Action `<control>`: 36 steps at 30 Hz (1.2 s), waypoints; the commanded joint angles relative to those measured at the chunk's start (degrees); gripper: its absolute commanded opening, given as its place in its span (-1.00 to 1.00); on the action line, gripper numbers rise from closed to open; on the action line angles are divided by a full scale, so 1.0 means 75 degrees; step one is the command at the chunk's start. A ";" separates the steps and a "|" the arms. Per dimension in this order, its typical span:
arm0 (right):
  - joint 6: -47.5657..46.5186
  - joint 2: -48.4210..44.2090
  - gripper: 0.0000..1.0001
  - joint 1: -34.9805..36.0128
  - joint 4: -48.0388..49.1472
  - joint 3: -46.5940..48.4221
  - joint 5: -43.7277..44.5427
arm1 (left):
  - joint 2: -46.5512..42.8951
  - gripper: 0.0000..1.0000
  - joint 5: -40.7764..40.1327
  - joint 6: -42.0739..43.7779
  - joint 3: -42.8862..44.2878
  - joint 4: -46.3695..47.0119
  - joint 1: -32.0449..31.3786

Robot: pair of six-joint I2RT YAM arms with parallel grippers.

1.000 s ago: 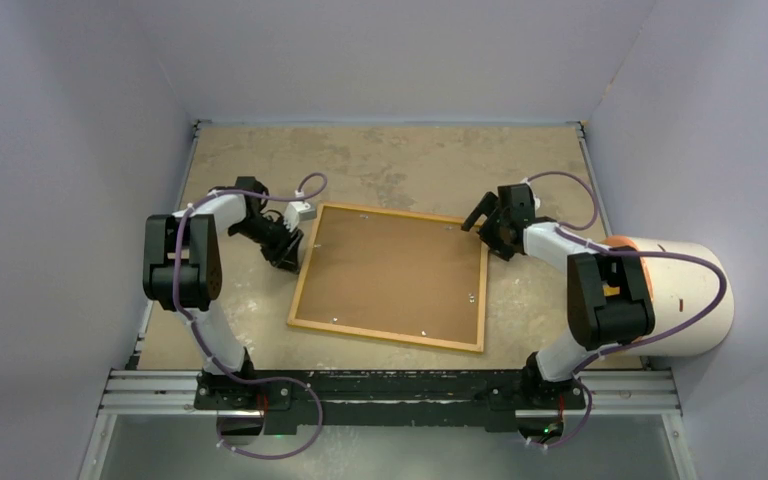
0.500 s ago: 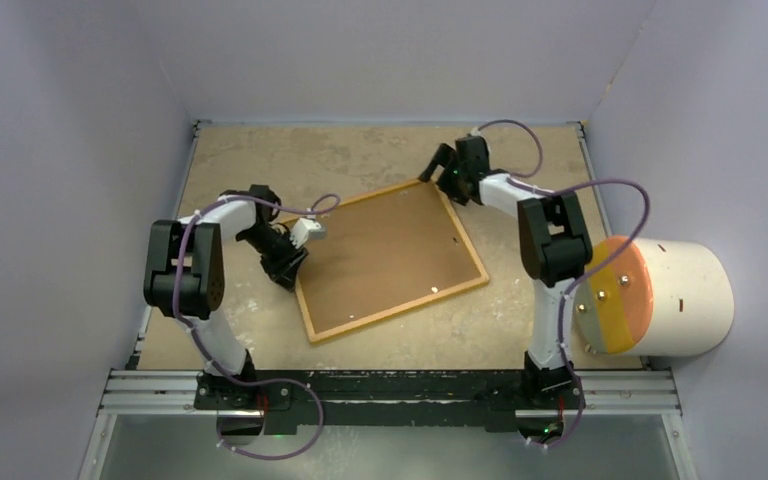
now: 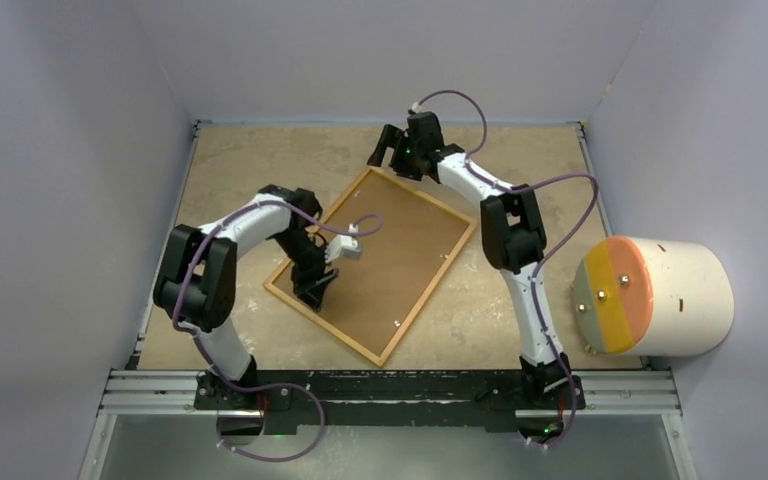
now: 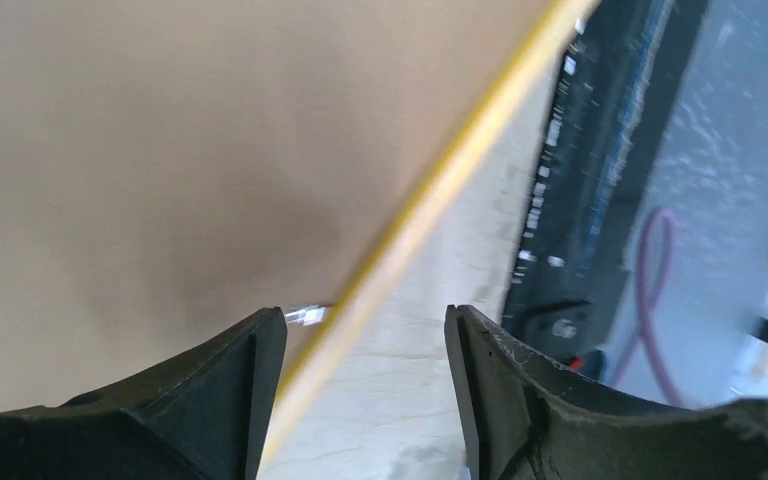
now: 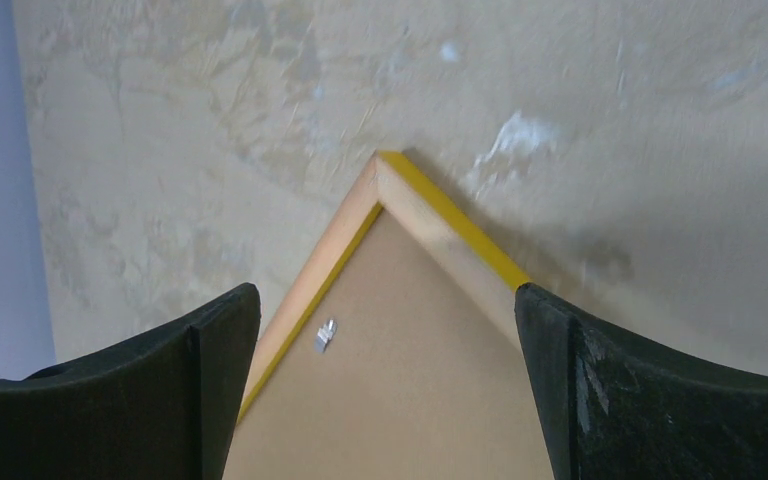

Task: Put the photo into the frame
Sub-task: Adjust the photo frame at the center of the board.

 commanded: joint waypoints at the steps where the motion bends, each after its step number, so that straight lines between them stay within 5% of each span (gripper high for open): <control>1: -0.0373 -0.1783 0.98 -0.0209 -0.0681 -0.0624 0.0393 | -0.0354 0.27 0.0427 0.1504 0.1473 -0.0613 0.1056; 3: -0.0287 -0.2432 0.98 -0.0387 -0.0654 -0.1444 0.0652 | -0.0162 0.27 0.0281 0.1567 0.2094 -0.0599 0.1753; 9: -0.0003 -0.4563 0.98 -0.0587 -0.0780 -0.4530 0.1068 | 0.1260 0.00 -0.0913 -0.0555 0.2776 0.1619 0.3332; 13: 0.0494 -0.6195 0.98 -0.0608 -0.0211 -0.7116 0.0467 | 0.1704 -0.13 -0.1353 -0.0729 0.2272 0.2305 0.3606; 20: 0.1064 -0.7528 0.98 -0.0622 0.0375 -0.9508 -0.0712 | 0.1589 -0.33 -0.1077 -0.0604 0.1192 0.2643 0.3551; 28: 0.1176 -0.6709 0.98 -0.0728 0.1099 -0.9562 -0.0970 | 0.0870 -0.42 -0.0694 -0.0649 -0.0117 0.2936 0.2465; 36: 0.0580 -0.5822 0.98 -0.1224 0.0615 -0.7896 -0.0442 | 0.0822 -0.36 0.0943 -0.0088 -0.0204 0.2034 0.1873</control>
